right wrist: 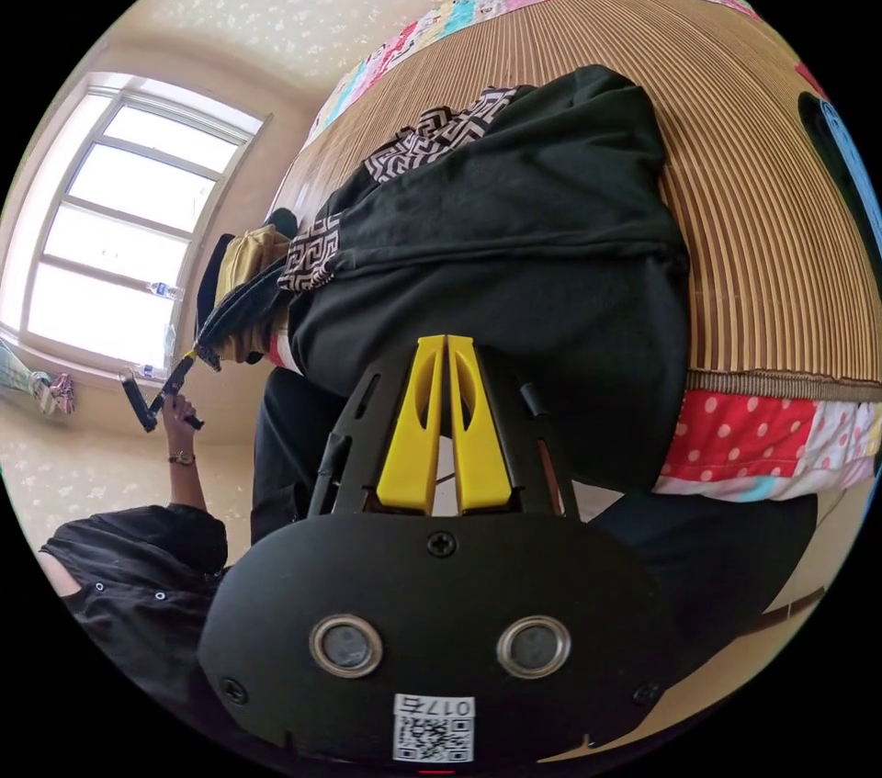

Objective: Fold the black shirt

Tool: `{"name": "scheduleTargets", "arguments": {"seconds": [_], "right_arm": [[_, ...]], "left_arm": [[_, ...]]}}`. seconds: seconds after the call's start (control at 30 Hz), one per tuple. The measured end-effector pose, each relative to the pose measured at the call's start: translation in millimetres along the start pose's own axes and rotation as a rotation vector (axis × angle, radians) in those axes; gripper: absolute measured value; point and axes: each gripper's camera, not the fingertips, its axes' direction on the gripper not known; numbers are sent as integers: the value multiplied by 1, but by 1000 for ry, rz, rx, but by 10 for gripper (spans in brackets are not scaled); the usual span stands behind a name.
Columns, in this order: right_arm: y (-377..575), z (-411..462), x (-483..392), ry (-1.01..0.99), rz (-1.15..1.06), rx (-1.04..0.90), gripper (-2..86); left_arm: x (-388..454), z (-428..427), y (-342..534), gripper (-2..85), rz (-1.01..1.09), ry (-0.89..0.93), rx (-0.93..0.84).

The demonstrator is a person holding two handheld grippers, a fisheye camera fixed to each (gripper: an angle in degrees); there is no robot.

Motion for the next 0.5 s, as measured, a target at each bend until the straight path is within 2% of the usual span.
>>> {"name": "scheduleTargets", "arguments": {"seconds": [0.07, 0.17, 0.3, 0.4, 0.5], "right_arm": [[-2, -1, 2, 1, 3, 3, 7], [-5, -1, 5, -12, 4, 7, 7], [-8, 5, 4, -29, -8, -9, 6], [-6, 7, 2, -33, -19, -15, 5], [-1, 3, 2, -75, -22, -6, 5]], "left_arm": [[-37, -15, 33, 33, -186, 118, 83], [-87, -20, 81, 70, -402, 424, 227], [-131, 20, 96, 129, -617, 704, 192], [-147, 51, 94, 178, -751, 793, 153], [-156, 62, 99, 172, -865, 759, 180]]}}
